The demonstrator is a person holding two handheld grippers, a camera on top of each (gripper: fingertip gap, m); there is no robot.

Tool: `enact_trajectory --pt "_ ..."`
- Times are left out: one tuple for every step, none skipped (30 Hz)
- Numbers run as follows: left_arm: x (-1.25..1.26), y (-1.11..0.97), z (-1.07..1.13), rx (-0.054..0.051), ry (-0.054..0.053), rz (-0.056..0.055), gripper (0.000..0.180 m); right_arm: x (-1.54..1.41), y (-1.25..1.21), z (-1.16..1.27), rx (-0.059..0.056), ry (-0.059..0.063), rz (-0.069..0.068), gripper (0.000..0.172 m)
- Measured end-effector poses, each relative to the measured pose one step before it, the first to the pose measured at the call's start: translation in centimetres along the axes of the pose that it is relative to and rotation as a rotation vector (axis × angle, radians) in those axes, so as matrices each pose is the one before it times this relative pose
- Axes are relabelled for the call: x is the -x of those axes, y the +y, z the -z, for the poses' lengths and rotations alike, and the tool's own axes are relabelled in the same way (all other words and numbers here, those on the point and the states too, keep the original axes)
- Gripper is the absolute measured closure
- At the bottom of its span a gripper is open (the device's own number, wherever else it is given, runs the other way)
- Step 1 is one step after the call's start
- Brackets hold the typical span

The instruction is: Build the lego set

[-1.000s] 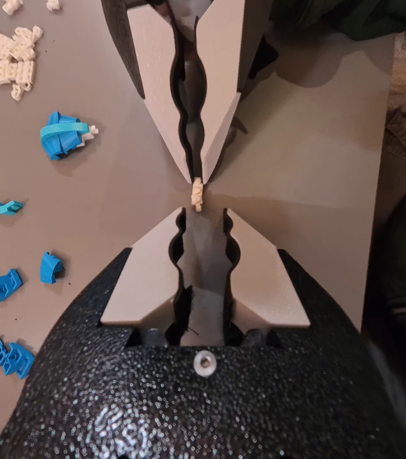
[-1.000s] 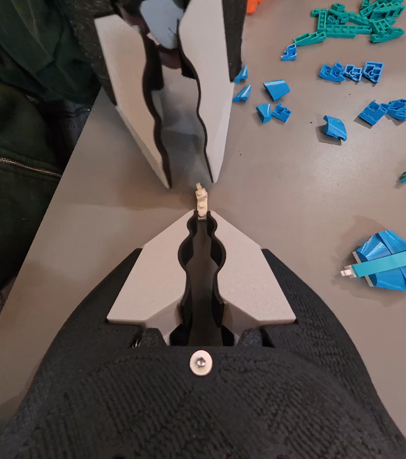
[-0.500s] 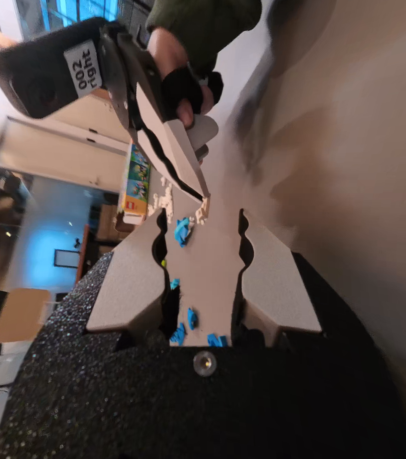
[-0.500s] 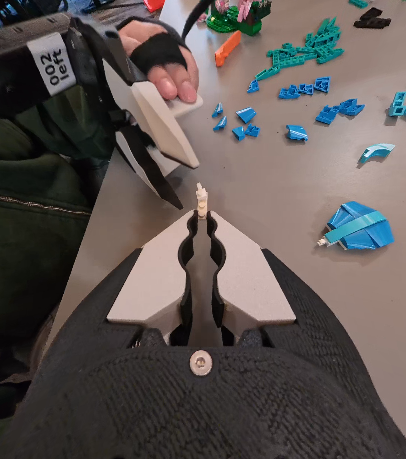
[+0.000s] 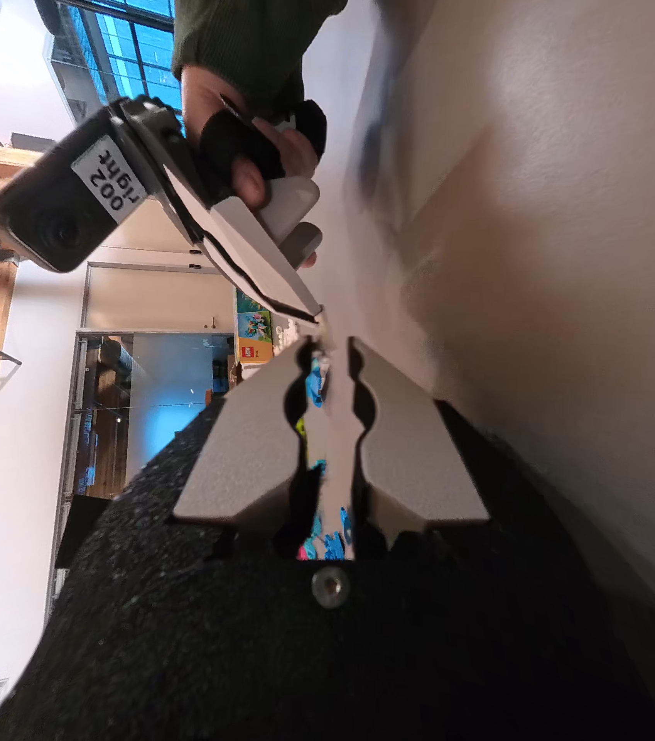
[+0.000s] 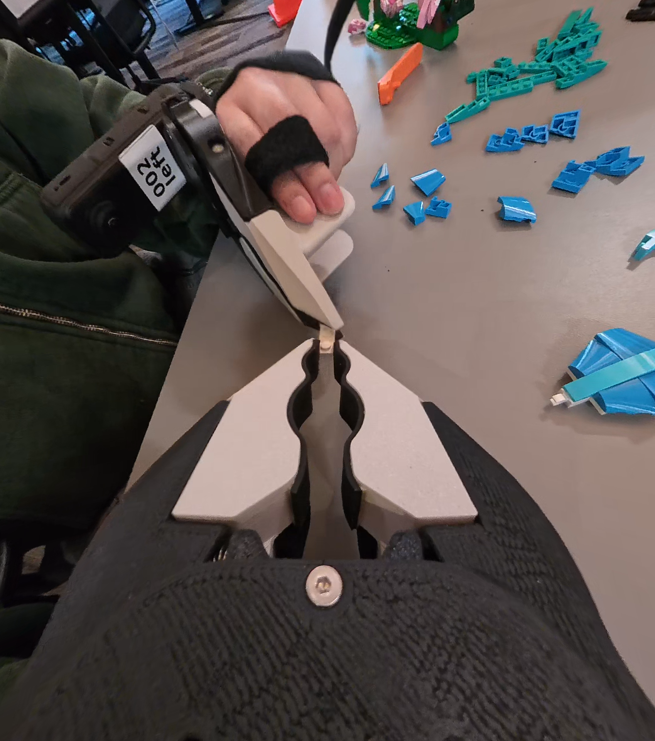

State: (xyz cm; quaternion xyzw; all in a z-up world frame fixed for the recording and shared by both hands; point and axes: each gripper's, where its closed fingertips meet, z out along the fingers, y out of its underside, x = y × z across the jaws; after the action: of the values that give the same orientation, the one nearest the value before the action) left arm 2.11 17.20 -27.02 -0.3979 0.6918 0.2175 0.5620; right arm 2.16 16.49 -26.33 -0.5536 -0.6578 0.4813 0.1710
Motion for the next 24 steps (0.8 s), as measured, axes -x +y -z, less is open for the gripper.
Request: enact_trajectory --pt "0.076 -0.175 0.101 -0.0065 -0.0023 -0.0021 0.171 0.156 -0.072 0.007 -0.0079 -0.0148 -0.0048 0.165" --pt "0.063 -0.076 0.065 -0.0025 -0.0001 0.0125 0.171 0.127 -0.163 0.069 -0.0138 -0.0141 -0.0076 0.166" --pt "0.114 -0.020 0.013 0.0000 0.0022 0.0295 0.171 0.050 -0.118 0.080 -0.0121 -0.0093 -0.0062 0.166" --pt "0.095 0.032 0.002 0.0027 0.0112 0.0435 0.172 -0.025 -0.100 0.079 -0.0098 -0.0032 -0.0038 0.166" --pt "0.162 0.126 -0.026 0.0070 0.0081 0.0508 0.172 -0.133 -0.162 0.083 -0.0127 0.0049 0.0009 0.165" --pt "0.272 0.179 0.001 0.0042 0.0000 0.0471 0.172 -0.154 -0.299 0.102 -0.0199 0.0105 0.0116 0.165" --pt "0.251 0.148 0.033 -0.0019 0.0038 0.0539 0.172 -0.140 -0.409 0.105 -0.0247 0.0141 0.0233 0.166" --pt "0.334 0.109 0.055 -0.0055 0.0036 0.0677 0.172 -0.185 -0.442 0.112 -0.0240 0.0228 0.0344 0.163" --pt "0.204 -0.057 0.086 -0.0175 0.0155 0.0746 0.172 -0.141 -0.435 0.129 -0.0192 0.0277 0.0492 0.160" --pt "0.272 -0.119 0.120 -0.0204 0.0104 0.0756 0.172 0.014 -0.391 0.125 -0.0137 0.0249 0.0613 0.157" --pt "0.266 -0.094 0.146 -0.0190 0.0100 0.0637 0.172 0.012 -0.342 0.106 -0.0064 0.0279 0.0631 0.155" --pt "0.210 -0.155 0.169 -0.0210 0.0120 0.0585 0.172 -0.042 -0.225 0.068 0.0013 0.0301 0.0622 0.153" --pt "0.239 -0.172 0.171 -0.0217 0.0060 0.0519 0.172 0.036 -0.187 0.018 0.0007 0.0232 0.0609 0.153" --pt "0.174 -0.168 0.154 -0.0193 0.0089 0.0447 0.172 0.040 -0.163 -0.031 -0.0014 0.0193 0.0514 0.153" --pt "0.102 -0.249 0.169 -0.0224 0.0101 0.0360 0.172 0.072 -0.091 -0.089 0.0022 0.0121 0.0379 0.153" --pt "0.078 -0.196 0.140 -0.0177 0.0082 0.0296 0.172 0.123 -0.064 -0.142 0.0032 0.0052 0.0270 0.153" --pt "0.036 -0.127 0.107 -0.0127 0.0079 0.0203 0.172 0.061 -0.081 -0.149 0.0005 0.0065 0.0210 0.153" --pt "0.001 -0.004 0.049 -0.0043 0.0074 0.0130 0.172 0.085 -0.124 -0.141 -0.0032 0.0051 0.0192 0.153" --pt "-0.024 0.092 0.016 0.0025 0.0072 0.0069 0.172 0.053 -0.199 -0.101 -0.0070 0.0067 0.0190 0.153" --pt "-0.017 0.099 0.006 0.0036 0.0034 0.0021 0.172 0.022 -0.202 -0.072 -0.0083 0.0077 0.0175 0.153" --pt "-0.061 0.017 -0.003 -0.0005 0.0052 0.0008 0.172 0.062 -0.152 -0.034 -0.0051 0.0035 0.0131 0.155" --pt "-0.074 -0.051 0.005 -0.0037 0.0074 0.0048 0.172 0.058 -0.070 -0.037 -0.0002 0.0015 0.0089 0.160" --pt "-0.033 -0.098 0.024 -0.0062 0.0050 0.0068 0.172 0.044 -0.010 -0.036 0.0016 0.0015 0.0076 0.163" --pt "-0.057 -0.067 0.045 -0.0052 0.0073 0.0059 0.172 0.052 -0.033 -0.020 -0.0015 -0.0002 0.0064 0.164"
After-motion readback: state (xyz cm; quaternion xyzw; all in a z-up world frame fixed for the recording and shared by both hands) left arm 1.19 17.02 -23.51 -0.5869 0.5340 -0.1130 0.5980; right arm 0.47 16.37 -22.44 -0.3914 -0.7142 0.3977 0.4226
